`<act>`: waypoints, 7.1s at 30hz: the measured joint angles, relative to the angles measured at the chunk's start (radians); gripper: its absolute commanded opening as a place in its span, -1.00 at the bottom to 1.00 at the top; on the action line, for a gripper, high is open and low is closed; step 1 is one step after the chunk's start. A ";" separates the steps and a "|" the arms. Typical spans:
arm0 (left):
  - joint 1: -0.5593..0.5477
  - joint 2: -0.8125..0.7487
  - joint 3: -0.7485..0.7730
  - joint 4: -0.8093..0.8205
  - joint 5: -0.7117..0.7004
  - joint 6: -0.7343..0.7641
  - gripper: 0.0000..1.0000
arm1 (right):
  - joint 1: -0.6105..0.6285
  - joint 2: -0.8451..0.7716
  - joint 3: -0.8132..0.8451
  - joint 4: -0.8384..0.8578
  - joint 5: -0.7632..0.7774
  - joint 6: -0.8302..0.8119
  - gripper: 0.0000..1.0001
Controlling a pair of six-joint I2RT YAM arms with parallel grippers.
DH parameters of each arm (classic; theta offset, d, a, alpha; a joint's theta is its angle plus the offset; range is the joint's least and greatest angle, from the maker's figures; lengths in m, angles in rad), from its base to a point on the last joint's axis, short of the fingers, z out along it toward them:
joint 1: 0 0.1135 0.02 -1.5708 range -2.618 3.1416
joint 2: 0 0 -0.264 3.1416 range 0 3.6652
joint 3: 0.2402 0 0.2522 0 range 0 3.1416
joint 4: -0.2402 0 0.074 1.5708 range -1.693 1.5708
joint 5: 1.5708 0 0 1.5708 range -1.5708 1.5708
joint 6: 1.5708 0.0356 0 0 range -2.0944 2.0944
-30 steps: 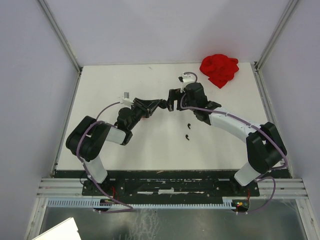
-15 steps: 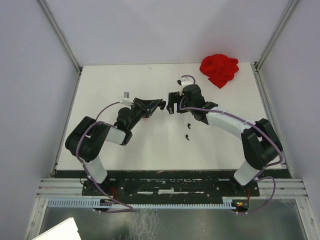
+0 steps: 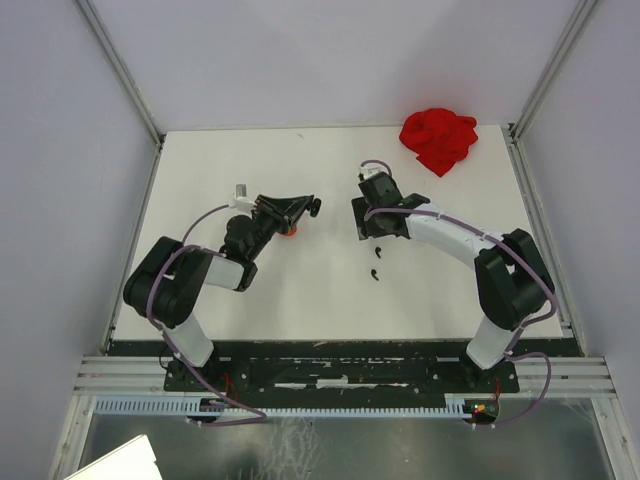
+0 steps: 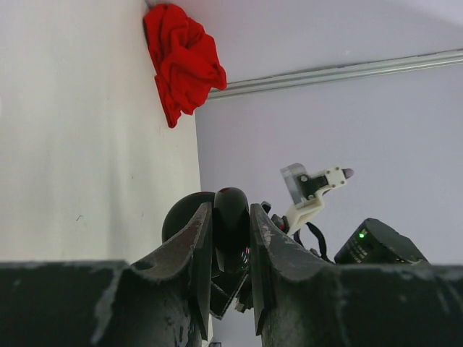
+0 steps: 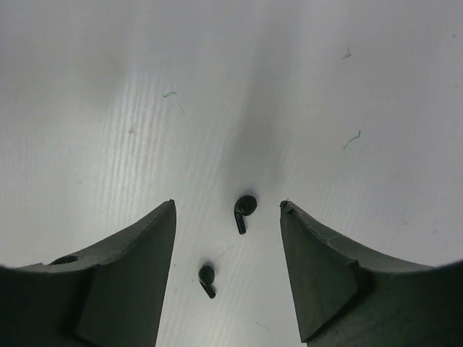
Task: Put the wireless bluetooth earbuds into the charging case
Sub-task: Pick up the earbud from the center of the board, then place the earbud in the charging case.
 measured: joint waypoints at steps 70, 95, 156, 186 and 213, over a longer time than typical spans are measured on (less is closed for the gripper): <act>0.016 -0.003 -0.008 0.014 0.025 0.000 -0.94 | -0.080 0.193 0.034 -0.110 -0.110 0.052 -0.28; 0.016 -0.003 -0.008 0.014 0.026 0.000 -0.94 | -0.085 0.182 0.050 -0.089 -0.126 0.013 -0.94; -0.032 0.147 0.031 0.194 0.060 -0.183 -0.94 | -0.019 -0.032 -0.527 1.680 -0.502 -0.017 -0.97; -0.032 0.147 0.037 0.196 0.060 -0.183 -0.94 | -0.013 -0.012 -0.527 1.709 -0.557 -0.021 -0.97; -0.032 0.147 0.037 0.203 0.060 -0.183 -0.94 | -0.013 -0.011 -0.527 1.709 -0.575 -0.028 -0.97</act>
